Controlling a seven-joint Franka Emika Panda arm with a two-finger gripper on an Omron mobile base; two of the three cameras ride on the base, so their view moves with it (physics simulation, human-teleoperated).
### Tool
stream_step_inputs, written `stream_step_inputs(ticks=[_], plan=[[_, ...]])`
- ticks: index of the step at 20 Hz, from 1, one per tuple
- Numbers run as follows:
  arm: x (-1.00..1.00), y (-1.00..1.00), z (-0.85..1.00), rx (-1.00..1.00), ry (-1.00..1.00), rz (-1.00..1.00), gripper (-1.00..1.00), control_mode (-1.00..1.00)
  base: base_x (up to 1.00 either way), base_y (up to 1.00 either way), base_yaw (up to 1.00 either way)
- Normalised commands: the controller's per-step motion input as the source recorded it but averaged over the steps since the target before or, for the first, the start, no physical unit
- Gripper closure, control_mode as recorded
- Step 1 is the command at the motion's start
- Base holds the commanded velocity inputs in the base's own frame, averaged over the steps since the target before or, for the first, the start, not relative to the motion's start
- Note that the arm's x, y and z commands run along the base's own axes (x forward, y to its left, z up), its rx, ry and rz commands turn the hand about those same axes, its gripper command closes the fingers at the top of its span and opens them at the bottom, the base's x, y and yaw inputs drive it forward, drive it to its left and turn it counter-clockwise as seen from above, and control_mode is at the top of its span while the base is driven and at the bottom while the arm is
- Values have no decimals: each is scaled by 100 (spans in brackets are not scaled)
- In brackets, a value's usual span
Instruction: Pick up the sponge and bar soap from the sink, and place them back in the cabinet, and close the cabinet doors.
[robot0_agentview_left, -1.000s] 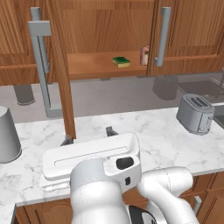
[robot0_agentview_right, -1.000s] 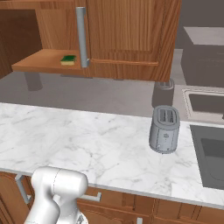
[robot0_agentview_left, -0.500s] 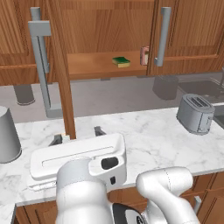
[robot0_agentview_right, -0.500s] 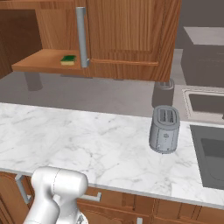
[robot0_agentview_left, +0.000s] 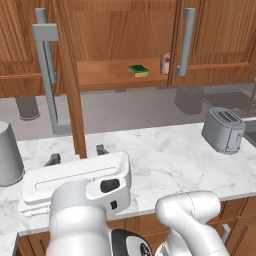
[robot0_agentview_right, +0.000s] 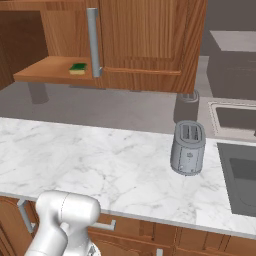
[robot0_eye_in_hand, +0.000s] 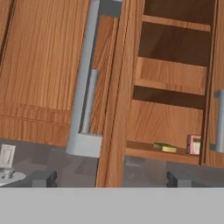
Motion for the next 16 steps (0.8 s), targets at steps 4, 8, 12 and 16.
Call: stream_step_inputs(ticks=[4, 8, 12, 16], plan=[[29, 12, -11, 0, 0, 0, -100, -100, 0, 0, 0], [19, 9, -4, 0, 0, 0, -100, -100, 0, 0, 0], [5, 14, -5, 0, 0, 0, -100, -100, 0, 0, 0], [6, 14, -2, 0, 0, 0, -100, -100, 0, 0, 0]])
